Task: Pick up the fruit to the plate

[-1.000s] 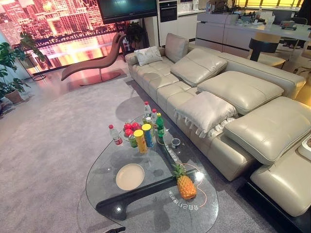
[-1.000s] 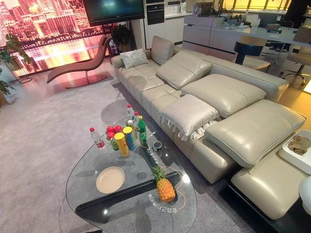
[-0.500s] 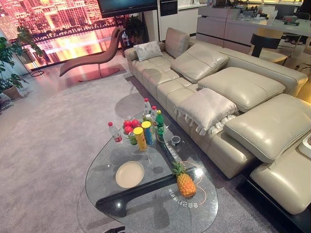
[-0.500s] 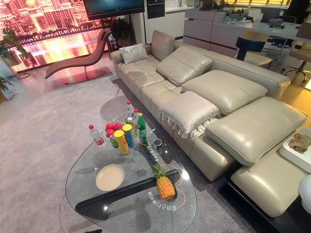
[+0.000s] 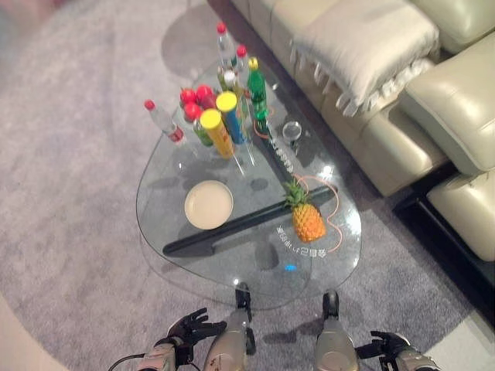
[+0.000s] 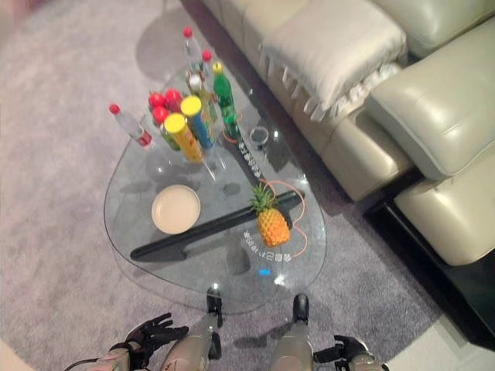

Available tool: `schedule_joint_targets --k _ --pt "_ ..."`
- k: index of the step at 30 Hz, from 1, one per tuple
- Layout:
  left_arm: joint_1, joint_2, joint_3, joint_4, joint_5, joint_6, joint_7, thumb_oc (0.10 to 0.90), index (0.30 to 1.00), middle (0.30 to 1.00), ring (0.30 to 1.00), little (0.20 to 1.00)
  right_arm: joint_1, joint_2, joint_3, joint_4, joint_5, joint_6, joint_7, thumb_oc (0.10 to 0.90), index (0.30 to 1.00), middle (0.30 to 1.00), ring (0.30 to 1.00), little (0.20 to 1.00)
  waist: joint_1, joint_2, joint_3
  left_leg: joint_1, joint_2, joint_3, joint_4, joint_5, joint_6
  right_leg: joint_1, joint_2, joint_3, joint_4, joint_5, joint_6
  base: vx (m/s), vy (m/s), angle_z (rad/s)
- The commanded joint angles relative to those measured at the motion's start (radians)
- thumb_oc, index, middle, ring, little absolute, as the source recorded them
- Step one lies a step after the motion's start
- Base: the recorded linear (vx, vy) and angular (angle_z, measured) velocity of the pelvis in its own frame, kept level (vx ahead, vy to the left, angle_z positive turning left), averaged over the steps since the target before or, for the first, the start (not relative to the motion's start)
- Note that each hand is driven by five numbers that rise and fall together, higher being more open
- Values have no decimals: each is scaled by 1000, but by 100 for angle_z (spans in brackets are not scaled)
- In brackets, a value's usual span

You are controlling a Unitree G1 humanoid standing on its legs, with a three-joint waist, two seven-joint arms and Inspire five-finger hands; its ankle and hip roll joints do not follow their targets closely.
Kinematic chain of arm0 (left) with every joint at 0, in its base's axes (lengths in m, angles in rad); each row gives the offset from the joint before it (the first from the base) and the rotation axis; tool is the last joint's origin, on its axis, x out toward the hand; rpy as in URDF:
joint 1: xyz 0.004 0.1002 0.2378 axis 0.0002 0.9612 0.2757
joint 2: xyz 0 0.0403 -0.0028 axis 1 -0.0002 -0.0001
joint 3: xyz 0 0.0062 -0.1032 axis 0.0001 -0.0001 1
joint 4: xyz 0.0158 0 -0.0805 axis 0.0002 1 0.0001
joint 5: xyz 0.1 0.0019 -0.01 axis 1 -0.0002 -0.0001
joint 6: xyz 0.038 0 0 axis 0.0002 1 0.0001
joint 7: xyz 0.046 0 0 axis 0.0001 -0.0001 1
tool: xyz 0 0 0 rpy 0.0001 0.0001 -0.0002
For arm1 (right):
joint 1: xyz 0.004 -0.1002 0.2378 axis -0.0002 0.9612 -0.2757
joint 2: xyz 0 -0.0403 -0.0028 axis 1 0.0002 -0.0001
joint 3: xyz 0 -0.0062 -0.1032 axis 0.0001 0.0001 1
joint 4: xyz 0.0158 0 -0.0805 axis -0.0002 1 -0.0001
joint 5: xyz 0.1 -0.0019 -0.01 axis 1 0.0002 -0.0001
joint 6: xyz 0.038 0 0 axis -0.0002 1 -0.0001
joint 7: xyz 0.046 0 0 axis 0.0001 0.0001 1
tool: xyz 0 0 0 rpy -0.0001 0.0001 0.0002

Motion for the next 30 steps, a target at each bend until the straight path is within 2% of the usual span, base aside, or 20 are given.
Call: schedule_joint_targets --k 1,5,7,10,13,15,23,30 --pt "-79 68 -35 11 -114 -71 -52 800 900 900 900 900 -48 -48 22 -22 46 -31 -75 800 900 900 900 900 21 -48 70 -20 -48 -13 -2 -83 3 -130 -20 11 28 45 -17 -114 22 2" --pt "-129 86 -44 -27 -227 -87 -58 800 900 900 900 900 -101 -63 18 -64 90 -87 -163 800 900 900 900 900 18 -39 98 -95 -54 -8 12 -59 5 -243 -12 24 108 28 -26 -91 21 0" --pt "-150 96 -36 -43 -311 -104 -39 800 900 900 900 900 -125 -65 23 -90 98 -130 -226 800 900 900 900 900 15 -41 98 -165 -55 -10 78 -70 5 -310 -8 35 161 14 -34 -100 -11 -3" --pt "-187 105 6 -71 -415 -158 61 800 900 900 900 900 -150 -57 10 -140 136 -210 -349 800 900 900 900 900 13 -56 98 -298 -54 -10 216 -100 5 -420 -7 36 259 -13 -43 -119 -90 -7" --pt "-208 115 43 -91 -458 -208 133 800 900 900 900 900 -170 -51 1 -172 148 -268 -422 800 900 900 900 900 10 -67 98 -405 -57 -23 320 -121 12 -514 0 46 346 -33 -49 -100 -86 10" --pt "-211 112 63 -102 -467 -230 160 800 900 900 900 900 -182 -47 -2 -190 149 -283 -459 800 900 900 900 900 10 -67 98 -453 -60 -23 368 -135 17 -564 3 49 394 -44 -51 -68 -37 15" --pt "-237 105 79 -124 -466 -263 243 800 900 900 900 900 -226 -49 4 -198 155 -317 -476 800 900 900 900 900 20 -73 98 -581 -61 -54 503 -178 35 -695 26 72 529 -84 -60 -33 -12 6" --pt "-249 108 73 -144 -447 -271 307 800 900 900 900 900 -263 -62 21 -220 174 -344 -459 800 900 900 900 900 28 -78 98 -650 -55 -71 547 -186 38 -761 42 76 562 -91 -64 -14 -12 -2"
